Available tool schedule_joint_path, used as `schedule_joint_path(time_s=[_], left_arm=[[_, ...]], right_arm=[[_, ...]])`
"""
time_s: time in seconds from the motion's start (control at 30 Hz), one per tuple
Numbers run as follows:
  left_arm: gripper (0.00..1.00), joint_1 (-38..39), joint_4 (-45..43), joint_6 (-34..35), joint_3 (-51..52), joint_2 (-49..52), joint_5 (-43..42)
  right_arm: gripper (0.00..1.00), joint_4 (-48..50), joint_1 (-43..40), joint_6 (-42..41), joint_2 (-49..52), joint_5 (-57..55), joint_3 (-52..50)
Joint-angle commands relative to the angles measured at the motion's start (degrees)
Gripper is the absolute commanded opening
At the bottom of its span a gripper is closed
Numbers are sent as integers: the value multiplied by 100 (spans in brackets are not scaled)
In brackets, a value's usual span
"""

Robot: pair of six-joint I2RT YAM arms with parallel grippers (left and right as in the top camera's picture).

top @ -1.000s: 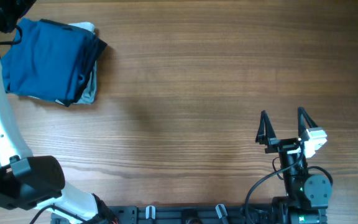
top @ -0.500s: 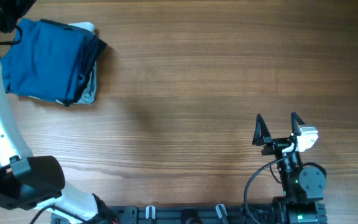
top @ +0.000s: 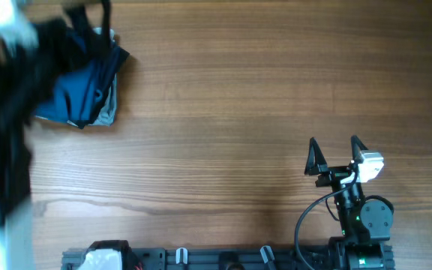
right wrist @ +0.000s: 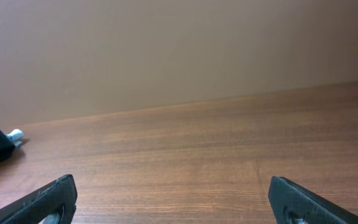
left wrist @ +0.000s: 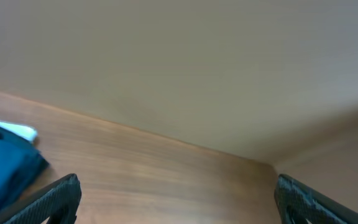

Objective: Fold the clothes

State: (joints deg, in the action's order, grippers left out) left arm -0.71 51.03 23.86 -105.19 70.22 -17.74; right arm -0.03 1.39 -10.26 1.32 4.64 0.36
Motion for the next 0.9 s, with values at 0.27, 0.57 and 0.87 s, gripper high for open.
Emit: schedule_joint_path(time_s=[0.27, 0.57, 0.87], left_arm=[[100, -144, -2931, -109, 7766, -5480, 1384], [100, -140, -5501, -114, 10192, -6172, 1895], [100, -101, -4688, -1088, 10487, -7007, 1910]], right_arm=[[100, 17, -33, -39, -28, -79, -7], [99, 17, -33, -39, -28, -79, -7], [100, 17, -33, -39, -28, -79, -7]])
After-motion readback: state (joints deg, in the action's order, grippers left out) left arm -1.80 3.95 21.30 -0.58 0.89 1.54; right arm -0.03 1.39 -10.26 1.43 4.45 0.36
